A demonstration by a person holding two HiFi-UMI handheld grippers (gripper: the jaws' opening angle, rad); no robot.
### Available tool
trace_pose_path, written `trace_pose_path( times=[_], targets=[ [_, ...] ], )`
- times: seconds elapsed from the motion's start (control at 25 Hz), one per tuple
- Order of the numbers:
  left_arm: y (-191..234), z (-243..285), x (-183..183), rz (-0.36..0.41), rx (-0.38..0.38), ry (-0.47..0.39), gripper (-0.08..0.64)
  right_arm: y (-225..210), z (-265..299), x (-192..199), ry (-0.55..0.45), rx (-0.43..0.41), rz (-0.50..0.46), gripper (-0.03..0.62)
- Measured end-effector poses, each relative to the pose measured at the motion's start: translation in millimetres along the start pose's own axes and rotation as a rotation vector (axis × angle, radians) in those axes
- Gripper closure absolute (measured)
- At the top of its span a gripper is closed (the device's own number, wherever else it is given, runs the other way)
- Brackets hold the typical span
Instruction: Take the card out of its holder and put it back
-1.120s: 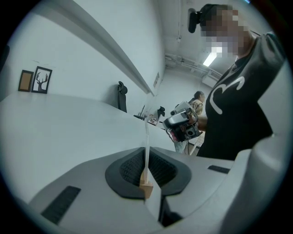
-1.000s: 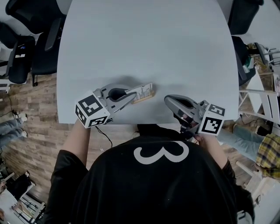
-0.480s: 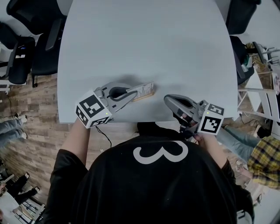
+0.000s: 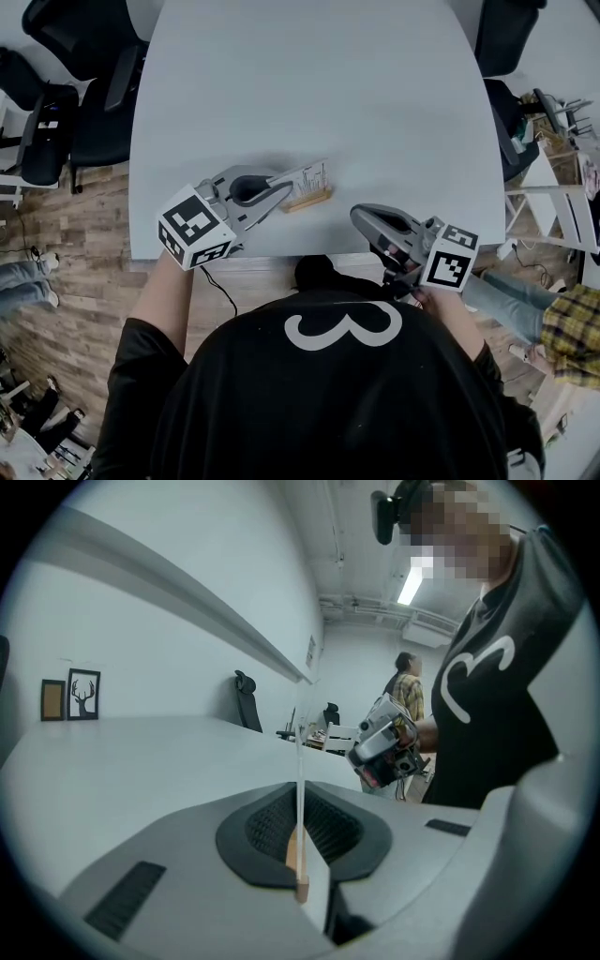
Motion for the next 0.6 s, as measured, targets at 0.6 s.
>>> trace_pose_path(
  times=[0.6],
  targets=[
    [-75,-54,-34,-0.062,-0.191,-0.205,0.535,45,-35,23,-0.077,0.007,-0.079,0.581]
  ],
)
Point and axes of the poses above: the fingertips, and each gripper's own axes: z forward along the fingers, y to its left, x out of its underside, the point moved 10 cm from there along -z, backward along the fingers, and after that the axes turned 8 degrees about x, right-handed, at the moved point
